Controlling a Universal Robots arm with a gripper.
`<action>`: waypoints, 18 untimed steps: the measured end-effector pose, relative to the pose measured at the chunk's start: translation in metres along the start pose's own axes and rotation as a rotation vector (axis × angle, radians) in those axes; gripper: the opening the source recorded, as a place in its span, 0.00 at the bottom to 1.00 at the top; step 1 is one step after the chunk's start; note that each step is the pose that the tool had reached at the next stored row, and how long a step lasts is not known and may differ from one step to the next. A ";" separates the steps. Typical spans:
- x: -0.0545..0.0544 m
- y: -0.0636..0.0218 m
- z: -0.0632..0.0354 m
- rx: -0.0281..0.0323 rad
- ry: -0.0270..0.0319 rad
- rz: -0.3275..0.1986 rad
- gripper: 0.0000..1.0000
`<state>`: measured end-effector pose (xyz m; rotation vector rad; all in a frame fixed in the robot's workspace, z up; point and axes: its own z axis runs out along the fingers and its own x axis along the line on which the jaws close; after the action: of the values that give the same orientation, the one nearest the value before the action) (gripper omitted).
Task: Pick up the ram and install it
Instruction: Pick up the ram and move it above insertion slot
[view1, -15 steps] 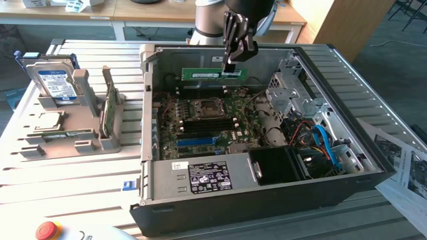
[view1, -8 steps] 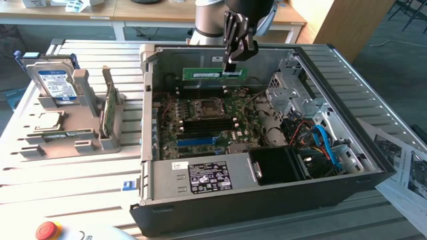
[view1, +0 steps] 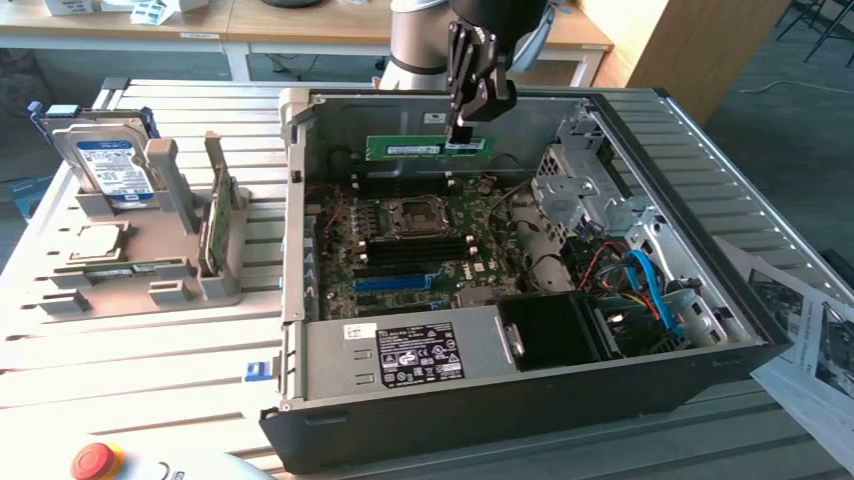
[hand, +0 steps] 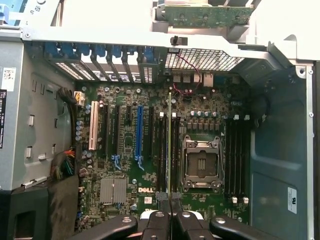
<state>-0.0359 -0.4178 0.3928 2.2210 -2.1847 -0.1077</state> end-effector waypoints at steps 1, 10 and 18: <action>0.000 -0.0001 0.0000 -0.0001 0.0000 0.000 0.12; 0.001 -0.0075 -0.0005 0.0000 0.0001 -0.001 0.12; 0.001 -0.0076 -0.0005 0.0060 0.0002 -0.002 0.12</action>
<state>-0.0283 -0.4183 0.3928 2.2268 -2.1852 -0.1011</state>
